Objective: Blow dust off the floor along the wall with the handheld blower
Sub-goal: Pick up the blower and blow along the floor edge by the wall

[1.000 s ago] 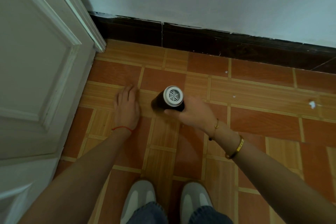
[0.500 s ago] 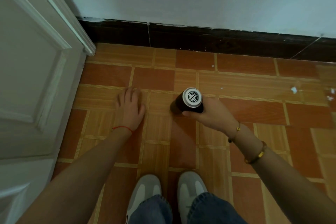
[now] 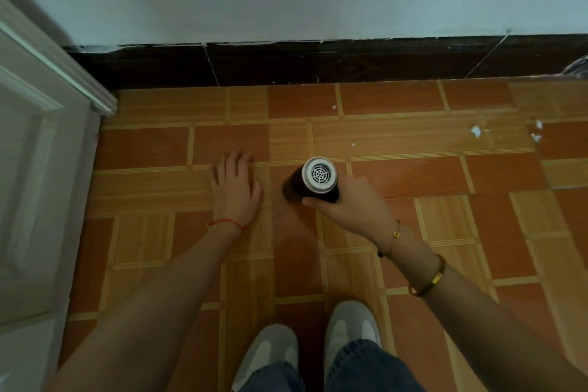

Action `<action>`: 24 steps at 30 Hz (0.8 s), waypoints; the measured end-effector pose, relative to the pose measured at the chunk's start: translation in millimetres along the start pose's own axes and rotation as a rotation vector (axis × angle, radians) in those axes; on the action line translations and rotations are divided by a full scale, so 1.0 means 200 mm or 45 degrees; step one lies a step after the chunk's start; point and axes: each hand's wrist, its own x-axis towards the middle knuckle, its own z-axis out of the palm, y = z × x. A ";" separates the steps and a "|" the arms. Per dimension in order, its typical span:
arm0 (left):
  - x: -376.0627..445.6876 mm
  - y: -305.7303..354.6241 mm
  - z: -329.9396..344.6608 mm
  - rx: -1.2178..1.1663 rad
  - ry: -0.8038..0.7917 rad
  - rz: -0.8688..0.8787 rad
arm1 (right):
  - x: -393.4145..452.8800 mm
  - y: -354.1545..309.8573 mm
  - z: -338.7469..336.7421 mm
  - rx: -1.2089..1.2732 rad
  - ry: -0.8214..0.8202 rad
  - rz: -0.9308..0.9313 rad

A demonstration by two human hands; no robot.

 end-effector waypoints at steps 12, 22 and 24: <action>0.29 0.21 0.16 0.043 0.002 0.102 | 0.34 0.24 -0.16 0.221 0.528 0.290; 0.29 0.23 0.22 0.069 0.078 0.114 | 0.60 0.33 -0.28 0.321 0.466 0.203; 0.29 0.23 0.22 0.068 0.074 0.113 | 0.62 0.34 -0.29 0.304 0.458 0.182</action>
